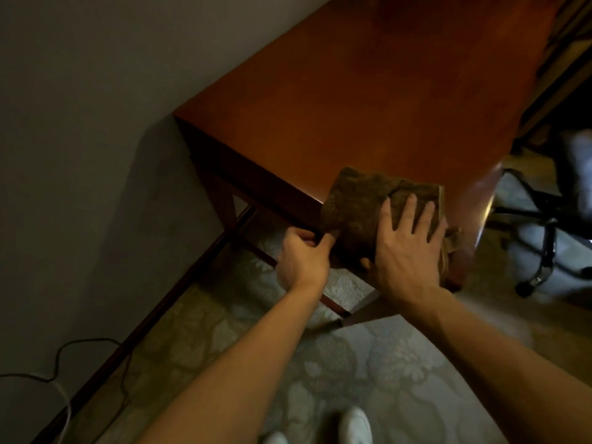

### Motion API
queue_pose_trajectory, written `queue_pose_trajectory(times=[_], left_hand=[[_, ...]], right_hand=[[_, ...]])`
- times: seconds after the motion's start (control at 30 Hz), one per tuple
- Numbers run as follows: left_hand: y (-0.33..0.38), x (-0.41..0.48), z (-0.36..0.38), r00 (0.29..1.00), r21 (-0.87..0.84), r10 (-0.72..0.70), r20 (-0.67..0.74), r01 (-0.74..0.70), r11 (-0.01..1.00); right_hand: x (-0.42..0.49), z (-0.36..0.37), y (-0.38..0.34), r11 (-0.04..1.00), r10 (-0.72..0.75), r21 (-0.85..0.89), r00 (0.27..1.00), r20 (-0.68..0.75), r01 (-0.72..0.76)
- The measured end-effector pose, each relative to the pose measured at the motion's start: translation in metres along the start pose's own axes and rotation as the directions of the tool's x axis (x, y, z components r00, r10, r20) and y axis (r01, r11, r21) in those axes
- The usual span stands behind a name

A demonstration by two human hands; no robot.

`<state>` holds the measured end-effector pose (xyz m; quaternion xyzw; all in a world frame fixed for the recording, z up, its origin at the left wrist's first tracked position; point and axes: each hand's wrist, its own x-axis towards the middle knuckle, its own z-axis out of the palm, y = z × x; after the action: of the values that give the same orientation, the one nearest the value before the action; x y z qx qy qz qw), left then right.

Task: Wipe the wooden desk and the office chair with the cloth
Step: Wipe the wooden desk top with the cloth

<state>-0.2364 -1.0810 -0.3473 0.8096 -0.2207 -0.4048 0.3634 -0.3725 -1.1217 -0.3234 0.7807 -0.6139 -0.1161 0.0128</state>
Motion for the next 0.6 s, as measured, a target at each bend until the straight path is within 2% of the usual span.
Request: queue_pose_trajectory(times=[0.1,0.2,0.4,0.5,0.6], left_hand=[[-0.003,0.012,0.005,0.984,-0.303,-0.143,0.103,0.168,0.938],[0.006,0.025,0.003,0.982,-0.477,-0.184,0.049,0.185,0.859],[0.040,0.077,-0.040,0.953,-0.522,-0.277,-0.123,0.175,0.835],[0.046,0.102,-0.065,0.932,-0.556,-0.256,-0.255,0.075,0.828],[0.055,0.136,-0.080,0.928,-0.634,-0.276,-0.251,0.058,0.771]], right_hand=[[0.021,0.001,-0.013,0.992,-0.118,-0.044,0.992,-0.036,0.116],[0.045,-0.010,-0.036,0.973,-0.219,-0.069,0.976,0.000,0.218],[0.103,-0.039,-0.112,0.948,-0.315,-0.048,0.949,0.011,0.316],[0.134,-0.044,-0.148,0.922,-0.386,-0.049,0.922,-0.015,0.385],[0.163,-0.057,-0.180,0.891,-0.453,-0.055,0.891,-0.038,0.451]])
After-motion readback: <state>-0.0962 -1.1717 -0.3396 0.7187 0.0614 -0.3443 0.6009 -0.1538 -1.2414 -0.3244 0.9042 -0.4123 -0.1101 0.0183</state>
